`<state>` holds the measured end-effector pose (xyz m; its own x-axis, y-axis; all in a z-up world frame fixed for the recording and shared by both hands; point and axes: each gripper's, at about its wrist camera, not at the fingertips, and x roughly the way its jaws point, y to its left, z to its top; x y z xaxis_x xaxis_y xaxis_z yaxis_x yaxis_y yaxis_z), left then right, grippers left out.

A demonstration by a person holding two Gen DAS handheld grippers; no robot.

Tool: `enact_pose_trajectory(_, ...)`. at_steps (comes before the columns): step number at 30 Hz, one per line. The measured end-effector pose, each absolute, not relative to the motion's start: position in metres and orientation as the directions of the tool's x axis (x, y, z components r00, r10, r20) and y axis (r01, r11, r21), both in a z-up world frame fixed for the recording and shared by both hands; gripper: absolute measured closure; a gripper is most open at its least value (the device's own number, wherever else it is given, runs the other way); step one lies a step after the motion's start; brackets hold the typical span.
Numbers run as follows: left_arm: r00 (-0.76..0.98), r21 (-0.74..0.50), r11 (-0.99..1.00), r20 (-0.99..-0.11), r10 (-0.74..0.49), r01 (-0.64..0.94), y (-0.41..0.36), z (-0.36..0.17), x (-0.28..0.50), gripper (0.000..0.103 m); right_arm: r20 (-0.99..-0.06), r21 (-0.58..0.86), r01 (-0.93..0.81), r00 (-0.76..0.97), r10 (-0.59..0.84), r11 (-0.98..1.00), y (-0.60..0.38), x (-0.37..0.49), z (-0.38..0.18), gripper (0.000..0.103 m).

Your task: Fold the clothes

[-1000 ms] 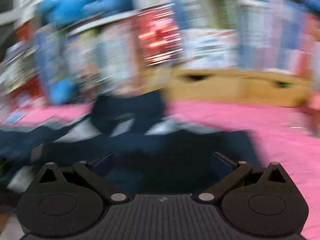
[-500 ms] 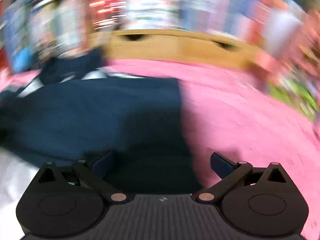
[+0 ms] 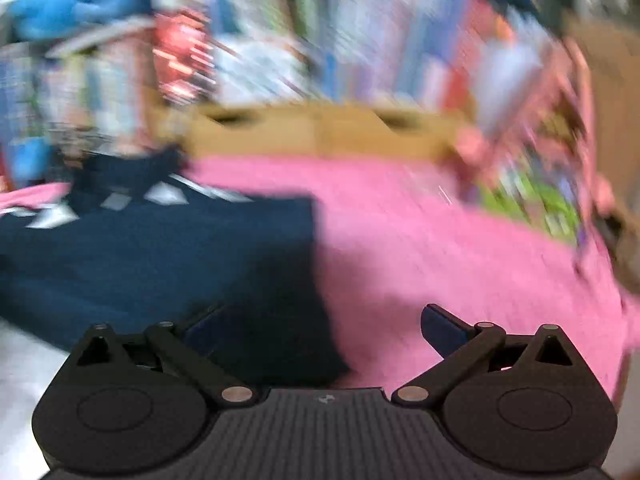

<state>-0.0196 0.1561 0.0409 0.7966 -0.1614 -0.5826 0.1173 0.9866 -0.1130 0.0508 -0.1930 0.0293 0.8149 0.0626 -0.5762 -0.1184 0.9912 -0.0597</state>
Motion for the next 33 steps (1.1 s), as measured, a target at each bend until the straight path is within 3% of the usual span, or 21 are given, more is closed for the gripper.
enact_pose_trajectory(5, 0.821, -0.132, 0.991, -0.569, -0.052, -0.029, 0.210, 0.045, -0.060, 0.000, -0.508, -0.134, -0.380, 0.819, 0.266, 0.915, -0.099, 0.019, 0.057, 0.000)
enact_pose_trajectory(9, 0.810, -0.187, 0.967, -0.585, 0.034, -0.176, 0.262, 0.040, -0.077, 0.000, -0.530, -0.185, -0.574, 0.742, 0.410, 0.798, -0.005, 0.004, 0.053, 0.000)
enact_pose_trajectory(12, 0.791, -0.271, 0.914, -0.606, 0.080, -0.301, 0.304, 0.038, -0.083, 0.000, -0.561, -0.215, -0.634, 0.702, 0.438, 0.742, 0.051, 0.008, 0.043, 0.002)
enact_pose_trajectory(16, 0.795, -0.426, 0.811, -0.602, 0.076, -0.400, 0.359, 0.034, -0.091, 0.000, -0.592, -0.164, -0.663, 0.658, 0.465, 0.730, 0.089, 0.030, 0.031, 0.009)
enact_pose_trajectory(19, 0.779, -0.426, 0.771, -0.612, 0.139, -0.473, 0.388, 0.038, -0.086, 0.000, -0.652, -0.095, -0.649, 0.614, 0.445, 0.755, 0.098, 0.049, 0.016, 0.025)
enact_pose_trajectory(22, 0.750, -0.407, 0.734, -0.629, 0.207, -0.543, 0.416, 0.036, -0.076, 0.000, -0.649, -0.063, -0.644, 0.607, 0.459, 0.762, 0.096, 0.054, 0.006, 0.020)
enact_pose_trajectory(26, 0.745, -0.435, 0.673, -0.612, 0.265, -0.597, 0.450, 0.029, -0.060, 0.000, -0.636, -0.028, -0.617, 0.618, 0.462, 0.786, 0.088, 0.057, 0.000, 0.005)
enact_pose_trajectory(32, 0.784, -0.571, 0.547, -0.529, 0.325, -0.612, 0.487, 0.020, -0.048, 0.001, -0.649, 0.000, -0.605, 0.606, 0.460, 0.796, 0.085, 0.063, -0.003, 0.000)
enact_pose_trajectory(33, 0.783, -0.576, 0.537, -0.524, 0.336, -0.616, 0.490, 0.018, -0.045, 0.009, -0.649, -0.001, -0.605, 0.606, 0.460, 0.796, 0.085, 0.063, -0.003, 0.000)
